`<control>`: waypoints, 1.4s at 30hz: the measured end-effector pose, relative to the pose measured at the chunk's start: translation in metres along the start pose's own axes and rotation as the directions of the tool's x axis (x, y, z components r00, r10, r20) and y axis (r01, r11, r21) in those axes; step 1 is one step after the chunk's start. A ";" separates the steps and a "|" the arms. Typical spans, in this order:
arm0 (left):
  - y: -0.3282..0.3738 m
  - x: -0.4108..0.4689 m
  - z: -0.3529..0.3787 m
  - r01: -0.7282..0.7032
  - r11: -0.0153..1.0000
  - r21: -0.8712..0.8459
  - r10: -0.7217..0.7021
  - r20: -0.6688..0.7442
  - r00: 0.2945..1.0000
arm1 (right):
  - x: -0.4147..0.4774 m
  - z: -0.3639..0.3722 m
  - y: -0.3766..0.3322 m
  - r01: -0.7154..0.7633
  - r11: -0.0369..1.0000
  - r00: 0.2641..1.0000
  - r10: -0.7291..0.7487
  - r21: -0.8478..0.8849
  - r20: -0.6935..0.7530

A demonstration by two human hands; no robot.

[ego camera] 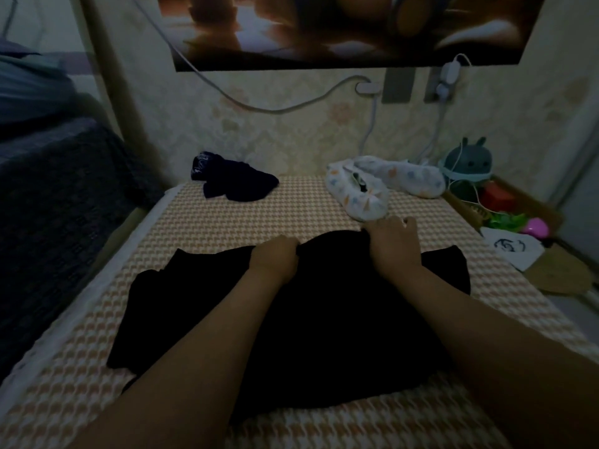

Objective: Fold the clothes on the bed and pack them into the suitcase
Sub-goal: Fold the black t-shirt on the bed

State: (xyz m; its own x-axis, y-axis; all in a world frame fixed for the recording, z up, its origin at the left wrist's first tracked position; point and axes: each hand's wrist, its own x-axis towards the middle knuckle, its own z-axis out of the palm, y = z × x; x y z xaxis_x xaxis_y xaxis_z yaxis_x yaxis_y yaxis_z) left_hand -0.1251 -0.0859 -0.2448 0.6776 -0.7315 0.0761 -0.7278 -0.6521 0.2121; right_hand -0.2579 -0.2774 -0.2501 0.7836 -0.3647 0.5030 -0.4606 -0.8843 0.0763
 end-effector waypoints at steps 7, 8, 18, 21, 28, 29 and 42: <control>-0.001 0.013 0.020 -0.097 0.941 -0.324 -0.021 -0.340 0.940 | 0.009 0.009 0.012 -0.218 0.975 0.963 0.207 -0.046 -0.173; -0.001 0.013 0.024 -0.131 0.950 -0.283 0.042 -0.299 0.953 | 0.005 0.013 0.016 -0.133 0.991 0.987 0.130 -0.026 -0.098; 0.031 -0.018 0.014 -0.104 0.991 0.084 0.080 0.253 0.964 | -0.034 -0.030 0.045 -0.051 0.988 0.836 -0.039 0.149 0.547; 0.059 -0.038 0.002 -0.200 0.977 0.068 0.176 0.259 0.950 | -0.062 -0.063 0.041 -0.207 0.971 0.890 0.137 0.116 0.435; 0.116 -0.108 0.004 -0.297 0.955 0.015 0.283 0.266 0.922 | -0.133 -0.095 0.032 -0.456 0.883 0.761 0.323 0.111 0.563; 0.120 -0.120 0.007 -0.292 0.957 0.006 0.280 0.266 0.923 | -0.142 -0.099 0.034 -0.464 0.878 0.779 0.342 0.118 0.525; 0.104 -0.161 0.015 -0.323 0.940 0.113 0.326 -0.016 0.945 | -0.146 -0.130 0.028 -0.555 0.235 0.815 0.347 0.798 0.464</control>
State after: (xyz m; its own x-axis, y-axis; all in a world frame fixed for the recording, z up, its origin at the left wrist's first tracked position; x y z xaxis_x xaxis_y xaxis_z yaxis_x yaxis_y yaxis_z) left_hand -0.3111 -0.0391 -0.2495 0.4044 -0.9011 0.1563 -0.9146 -0.3992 0.0647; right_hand -0.4393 -0.2116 -0.2092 0.6721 -0.7395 0.0366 -0.2104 -0.2381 -0.9482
